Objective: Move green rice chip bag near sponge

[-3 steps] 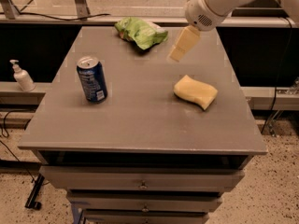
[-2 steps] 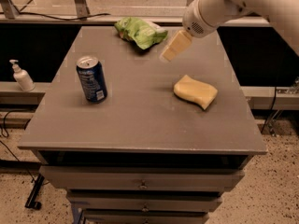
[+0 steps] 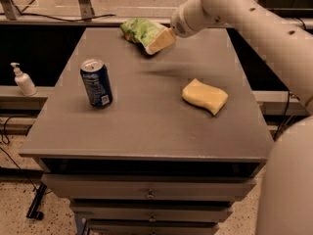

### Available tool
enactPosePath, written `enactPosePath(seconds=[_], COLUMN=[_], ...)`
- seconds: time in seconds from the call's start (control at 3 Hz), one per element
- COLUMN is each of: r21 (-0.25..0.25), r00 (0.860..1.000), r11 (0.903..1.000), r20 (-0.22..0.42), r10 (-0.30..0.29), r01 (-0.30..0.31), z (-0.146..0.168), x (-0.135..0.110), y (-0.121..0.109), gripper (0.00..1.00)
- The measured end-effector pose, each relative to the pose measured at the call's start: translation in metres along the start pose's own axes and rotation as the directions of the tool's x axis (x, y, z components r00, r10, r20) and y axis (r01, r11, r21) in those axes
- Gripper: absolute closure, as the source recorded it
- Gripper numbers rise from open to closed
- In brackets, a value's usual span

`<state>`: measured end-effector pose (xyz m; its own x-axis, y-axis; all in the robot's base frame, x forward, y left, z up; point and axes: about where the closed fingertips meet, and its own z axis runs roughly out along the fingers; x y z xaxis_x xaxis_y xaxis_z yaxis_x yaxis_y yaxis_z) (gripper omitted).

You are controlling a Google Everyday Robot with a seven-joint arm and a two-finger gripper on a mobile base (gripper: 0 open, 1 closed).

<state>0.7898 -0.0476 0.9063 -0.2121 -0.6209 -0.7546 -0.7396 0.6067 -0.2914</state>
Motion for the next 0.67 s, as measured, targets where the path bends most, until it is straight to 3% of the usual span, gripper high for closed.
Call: enactPosePath(seconds=[0.67], r21=[-0.067], r00=[0.999], r11=[0.9972], r20=[0.031], r10=[0.036], r01=[-0.034], z=[0.074], x=[-0.037], y=[0.010], gripper=[0.00])
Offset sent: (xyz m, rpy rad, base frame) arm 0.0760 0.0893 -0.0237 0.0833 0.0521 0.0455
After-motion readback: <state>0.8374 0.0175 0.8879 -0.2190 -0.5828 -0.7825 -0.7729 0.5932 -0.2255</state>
